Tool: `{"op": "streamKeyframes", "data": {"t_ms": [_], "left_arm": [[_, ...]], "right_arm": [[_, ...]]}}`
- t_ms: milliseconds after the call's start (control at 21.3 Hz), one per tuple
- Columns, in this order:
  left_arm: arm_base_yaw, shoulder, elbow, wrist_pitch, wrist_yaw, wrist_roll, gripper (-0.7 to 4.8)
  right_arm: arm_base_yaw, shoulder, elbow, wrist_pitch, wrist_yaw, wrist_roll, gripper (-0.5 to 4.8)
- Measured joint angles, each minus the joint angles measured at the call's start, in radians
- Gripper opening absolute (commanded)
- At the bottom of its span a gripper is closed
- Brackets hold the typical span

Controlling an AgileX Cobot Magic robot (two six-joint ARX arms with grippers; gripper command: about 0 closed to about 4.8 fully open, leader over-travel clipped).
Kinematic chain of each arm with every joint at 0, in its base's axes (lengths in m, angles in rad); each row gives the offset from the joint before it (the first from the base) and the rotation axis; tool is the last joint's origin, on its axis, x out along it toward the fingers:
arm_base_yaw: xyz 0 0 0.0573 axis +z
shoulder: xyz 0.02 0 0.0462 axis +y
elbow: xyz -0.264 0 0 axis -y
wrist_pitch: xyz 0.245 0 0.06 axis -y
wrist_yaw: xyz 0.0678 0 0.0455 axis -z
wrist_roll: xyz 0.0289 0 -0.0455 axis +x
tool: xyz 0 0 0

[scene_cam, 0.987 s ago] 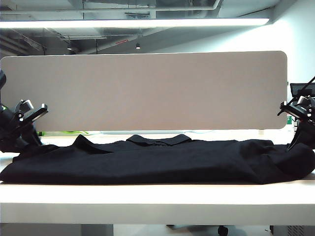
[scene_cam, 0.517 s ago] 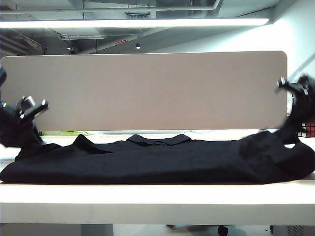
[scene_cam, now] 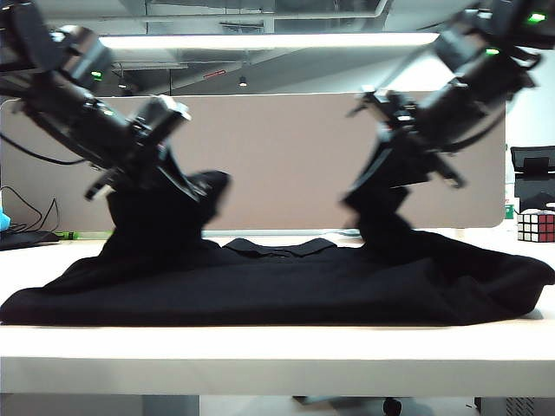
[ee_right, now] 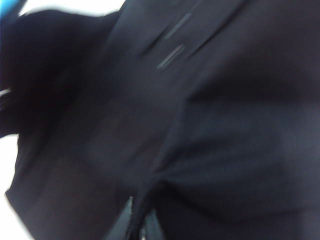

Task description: Fold the bottom side of the T-shirt horizontally towards the center, about one-third of the way, then fold the sleeve back towards the center, creating a straight line along the edge of the T-shirt, and finally fold the bottom of the T-shirt up towards the top, creating a neat rectangle.

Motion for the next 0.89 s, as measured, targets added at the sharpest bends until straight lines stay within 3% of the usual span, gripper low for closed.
{"op": "streamKeyframes", "data": {"t_ms": [141, 188, 235, 282, 423, 564, 658, 799, 893], "left_arm": [[-0.108, 0.000, -0.001, -0.139, -0.100, 0.132, -0.05], [-0.113, 0.000, -0.001, -0.180, -0.131, 0.159, 0.53], [-0.102, 0.000, -0.001, -0.216, -0.150, 0.172, 3.09], [-0.086, 0.000, -0.001, -0.276, -0.202, 0.183, 3.83], [-0.039, -0.035, -0.002, -0.382, -0.203, 0.248, 3.82], [-0.043, -0.132, -0.002, -0.404, -0.142, 0.267, 3.68], [-0.025, -0.240, -0.002, -0.438, -0.248, 0.267, 3.68], [0.097, -0.341, -0.021, -0.665, -0.261, 0.230, 3.68], [0.179, -0.418, -0.082, -0.705, -0.180, 0.200, 3.68]], "right_arm": [[0.113, 0.000, 0.000, -0.085, 0.053, -0.058, -0.08], [0.142, 0.000, -0.002, -0.115, 0.087, -0.078, 0.56], [0.150, 0.000, -0.003, -0.129, 0.098, -0.087, 2.53], [0.148, 0.000, -0.002, -0.132, 0.091, -0.095, 3.06], [0.122, -0.002, -0.002, -0.137, 0.020, -0.088, 3.11], [0.111, -0.058, -0.002, -0.179, 0.017, -0.084, 3.05], [0.070, -0.169, -0.002, -0.216, 0.027, -0.084, 3.06], [-0.040, -0.341, -0.016, -0.404, 0.042, -0.092, 3.06], [-0.127, -0.477, -0.106, -0.453, 0.013, -0.064, 3.06]]}}
